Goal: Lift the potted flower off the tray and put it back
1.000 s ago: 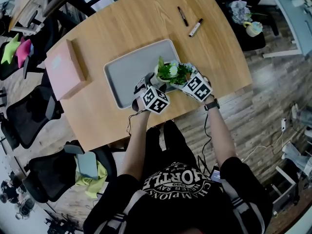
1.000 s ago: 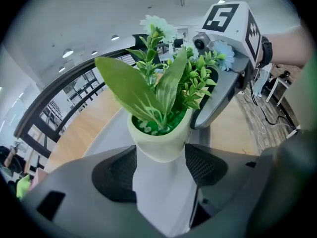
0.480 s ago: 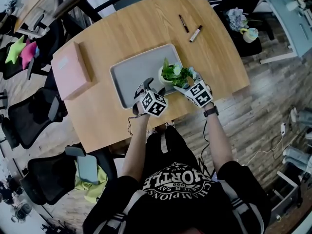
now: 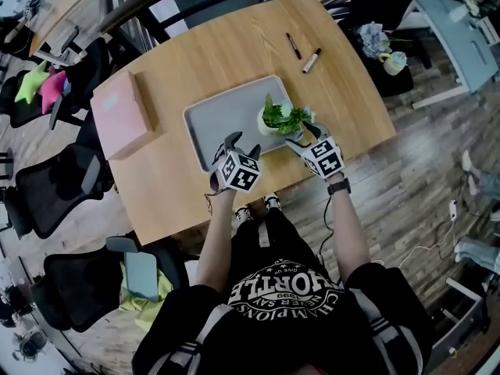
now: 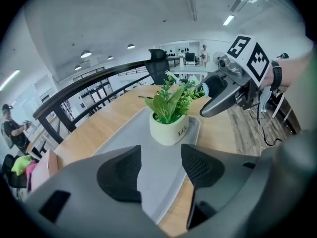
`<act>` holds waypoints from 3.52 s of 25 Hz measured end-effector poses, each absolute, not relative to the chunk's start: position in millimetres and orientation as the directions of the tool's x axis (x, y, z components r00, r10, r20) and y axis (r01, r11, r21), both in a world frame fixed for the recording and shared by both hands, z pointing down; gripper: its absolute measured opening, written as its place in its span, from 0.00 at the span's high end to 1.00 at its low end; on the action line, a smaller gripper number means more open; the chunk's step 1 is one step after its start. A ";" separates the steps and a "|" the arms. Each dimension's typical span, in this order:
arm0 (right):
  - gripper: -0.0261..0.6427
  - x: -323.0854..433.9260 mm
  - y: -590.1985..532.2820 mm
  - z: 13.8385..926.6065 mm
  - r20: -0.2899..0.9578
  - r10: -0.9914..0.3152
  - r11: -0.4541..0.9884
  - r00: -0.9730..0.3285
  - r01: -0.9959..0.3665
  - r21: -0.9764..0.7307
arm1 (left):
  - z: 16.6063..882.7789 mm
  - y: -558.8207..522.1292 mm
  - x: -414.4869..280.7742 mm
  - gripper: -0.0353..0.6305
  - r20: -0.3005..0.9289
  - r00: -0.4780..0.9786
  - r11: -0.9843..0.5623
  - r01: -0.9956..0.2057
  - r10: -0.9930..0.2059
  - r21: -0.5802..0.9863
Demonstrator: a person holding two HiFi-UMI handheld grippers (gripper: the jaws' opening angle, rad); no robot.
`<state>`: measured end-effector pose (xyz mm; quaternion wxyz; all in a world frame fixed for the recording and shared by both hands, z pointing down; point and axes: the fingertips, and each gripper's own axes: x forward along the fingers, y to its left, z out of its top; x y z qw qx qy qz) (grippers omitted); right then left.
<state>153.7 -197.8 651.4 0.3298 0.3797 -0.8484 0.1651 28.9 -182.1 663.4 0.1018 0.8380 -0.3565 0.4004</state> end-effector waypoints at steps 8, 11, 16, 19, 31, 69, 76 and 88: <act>0.50 157.1 -182.6 625.2 0.666 -0.576 0.617 -0.474 -0.787 -0.026 | 640.2 -169.1 5.4 0.55 0.713 0.431 -0.685 -0.722 -0.553 -0.095; 0.53 156.7 -179.6 610.7 0.647 -0.601 0.603 -0.470 -0.797 -0.019 | 630.6 -165.0 -4.3 0.56 0.697 0.432 -0.668 -0.738 -0.572 -0.091; 0.56 151.4 -175.3 586.4 0.620 -0.625 0.599 -0.475 -0.801 -0.010 | 610.0 -162.0 -18.0 0.57 0.662 0.445 -0.648 -0.758 -0.603 -0.080; 0.57 145.6 -170.2 577.3 0.617 -0.625 0.606 -0.479 -0.795 -0.004 | 600.1 -159.3 -26.9 0.58 0.648 0.446 -0.638 -0.766 -0.617 -0.079; 0.61 122.2 -166.3 555.3 0.592 -0.632 0.620 -0.501 -0.785 -0.003 | 576.5 -153.8 -48.4 0.60 0.607 0.447 -0.610 -0.789 -0.657 -0.079; 0.81 17.1 -223.3 476.0 0.408 -0.680 0.665 -0.609 -0.747 -0.005 | 488.4 -178.5 -160.1 0.75 0.390 0.326 -0.386 -0.919 -0.861 -0.084; 0.85 15.3 -236.4 460.8 0.364 -0.719 0.634 -0.592 -0.774 -0.006 | 468.1 -189.2 -168.7 0.78 0.331 0.314 -0.357 -0.931 -0.890 -0.076; 0.91 6.0 -259.0 436.1 0.303 -0.764 0.589 -0.570 -0.807 -0.033 | 442.1 -210.8 -193.4 0.85 0.224 0.269 -0.281 -0.959 -0.937 -0.023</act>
